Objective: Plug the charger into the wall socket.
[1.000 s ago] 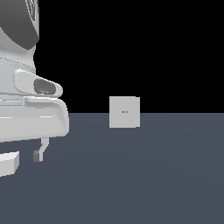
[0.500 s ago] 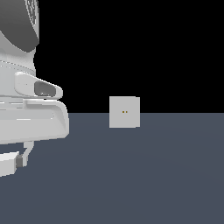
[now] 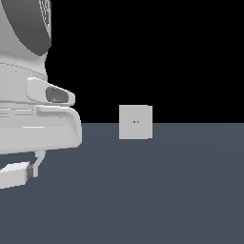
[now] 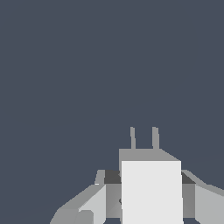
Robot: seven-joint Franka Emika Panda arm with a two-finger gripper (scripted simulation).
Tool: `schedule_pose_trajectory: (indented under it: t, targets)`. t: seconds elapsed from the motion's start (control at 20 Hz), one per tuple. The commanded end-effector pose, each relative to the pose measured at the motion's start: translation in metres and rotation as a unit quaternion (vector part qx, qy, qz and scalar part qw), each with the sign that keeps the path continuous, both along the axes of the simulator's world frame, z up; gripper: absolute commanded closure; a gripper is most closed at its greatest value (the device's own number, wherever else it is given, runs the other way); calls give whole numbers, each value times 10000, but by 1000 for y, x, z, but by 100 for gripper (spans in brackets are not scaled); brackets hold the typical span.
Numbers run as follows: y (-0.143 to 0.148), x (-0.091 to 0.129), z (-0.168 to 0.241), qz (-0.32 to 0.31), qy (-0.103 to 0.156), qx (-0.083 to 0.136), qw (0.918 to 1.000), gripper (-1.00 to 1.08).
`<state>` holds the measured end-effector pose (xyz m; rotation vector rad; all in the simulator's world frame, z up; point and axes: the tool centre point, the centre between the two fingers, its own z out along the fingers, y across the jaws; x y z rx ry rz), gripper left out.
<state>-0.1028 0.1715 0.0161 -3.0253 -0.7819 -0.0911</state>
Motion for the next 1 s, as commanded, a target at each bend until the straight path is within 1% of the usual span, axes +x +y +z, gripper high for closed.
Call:
schedule_pose_trajectory:
  t: [0.0,0.2,0.4,0.7,0.85,0.95]
  targets:
    - [-11,7,5,-106,-4,1,9999,108]
    - [-39,24,16,-377,-3,6,9993,108]
    - [-84,48,34,-792,-2,13,9969,108]
    - [-160,78,63,-1467,-3,16,9892,108]
    - [-189,87,74,-1717,-4,13,9851,108]
    - [-204,91,79,-1840,-5,11,9829,108]
